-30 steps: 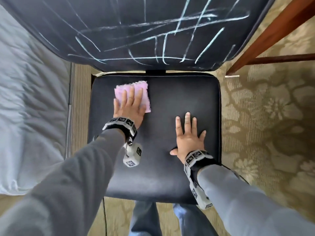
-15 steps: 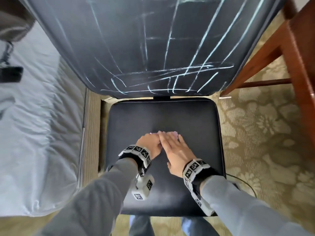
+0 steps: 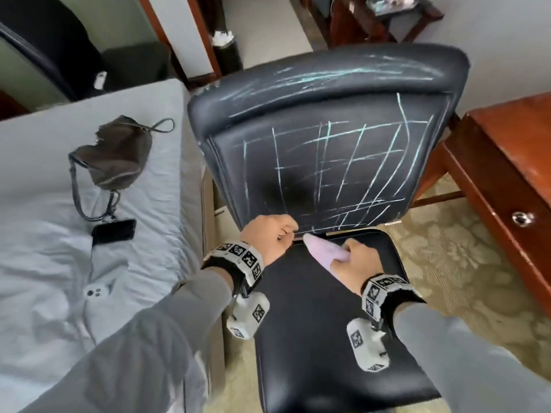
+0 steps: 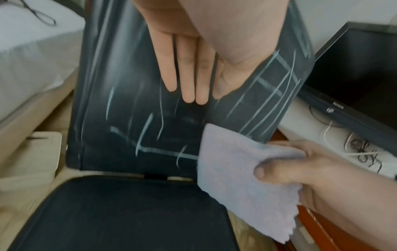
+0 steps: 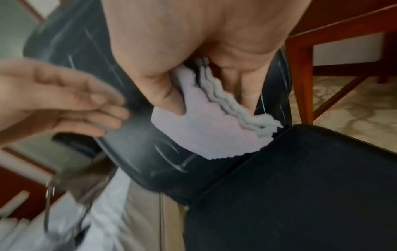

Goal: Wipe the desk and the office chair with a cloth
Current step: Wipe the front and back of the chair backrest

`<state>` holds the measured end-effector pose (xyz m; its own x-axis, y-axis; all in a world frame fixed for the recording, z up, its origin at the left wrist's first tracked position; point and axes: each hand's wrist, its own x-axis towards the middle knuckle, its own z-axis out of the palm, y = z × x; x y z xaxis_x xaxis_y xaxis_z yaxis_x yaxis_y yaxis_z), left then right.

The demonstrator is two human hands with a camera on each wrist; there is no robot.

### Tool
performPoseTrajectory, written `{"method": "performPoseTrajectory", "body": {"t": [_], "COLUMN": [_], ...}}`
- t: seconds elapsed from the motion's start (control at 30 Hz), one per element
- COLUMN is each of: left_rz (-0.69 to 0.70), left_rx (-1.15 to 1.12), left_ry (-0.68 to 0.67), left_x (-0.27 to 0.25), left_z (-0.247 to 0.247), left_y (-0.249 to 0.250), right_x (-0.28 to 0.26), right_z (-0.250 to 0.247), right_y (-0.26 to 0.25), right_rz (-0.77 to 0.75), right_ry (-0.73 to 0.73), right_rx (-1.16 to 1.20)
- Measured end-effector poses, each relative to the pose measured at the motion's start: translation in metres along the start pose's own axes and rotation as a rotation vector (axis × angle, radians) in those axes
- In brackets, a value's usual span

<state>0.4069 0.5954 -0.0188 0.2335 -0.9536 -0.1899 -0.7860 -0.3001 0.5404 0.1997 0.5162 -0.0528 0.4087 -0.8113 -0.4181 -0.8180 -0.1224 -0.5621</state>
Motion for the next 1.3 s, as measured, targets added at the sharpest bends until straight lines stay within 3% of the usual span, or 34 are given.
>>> {"method": "performPoseTrajectory", "body": {"t": [0.17, 0.3, 0.43, 0.53, 0.63, 0.77, 0.9, 1.0, 1.1, 1.2, 1.3], "left_rz": [0.071, 0.064, -0.075, -0.277, -0.462, -0.526, -0.471, -0.331, -0.243, -0.234, -0.257], "left_rx": [0.06, 0.006, -0.049, -0.104, -0.149, -0.153, -0.226, -0.22, -0.212, -0.247, -0.316], "left_ry": [0.245, 0.418, 0.696, 0.812, 0.757, 0.599, 0.498, 0.405, 0.411, 0.399, 0.375], "left_x": [0.004, 0.009, 0.009, 0.011, 0.017, 0.027, 0.049, 0.068, 0.077, 0.081, 0.083], "left_z": [-0.102, -0.149, -0.174, -0.187, -0.194, -0.2, -0.206, -0.206, -0.21, -0.212, -0.211], "left_y": [0.017, 0.029, 0.027, 0.016, 0.005, -0.019, -0.05, -0.065, -0.068, -0.073, -0.078], "right_x": [-0.009, -0.002, 0.006, 0.01, 0.019, 0.034, 0.046, 0.057, 0.067, 0.08, 0.093], "right_z": [-0.062, -0.105, -0.133, -0.146, -0.149, -0.137, -0.12, -0.105, -0.084, -0.064, -0.076], "right_y": [-0.065, -0.107, -0.14, -0.165, -0.193, -0.24, -0.286, -0.316, -0.336, -0.34, -0.32], "right_rz": [-0.022, -0.098, -0.215, -0.374, -0.537, -0.665, -0.673, -0.649, -0.803, -0.77, -0.761], "right_ry": [0.318, 0.468, 0.562, 0.621, 0.629, 0.582, 0.494, 0.409, 0.357, 0.218, 0.227], "right_rx": [0.161, 0.24, 0.378, 0.38, 0.328, 0.174, -0.022, -0.133, -0.382, -0.695, -0.655]}}
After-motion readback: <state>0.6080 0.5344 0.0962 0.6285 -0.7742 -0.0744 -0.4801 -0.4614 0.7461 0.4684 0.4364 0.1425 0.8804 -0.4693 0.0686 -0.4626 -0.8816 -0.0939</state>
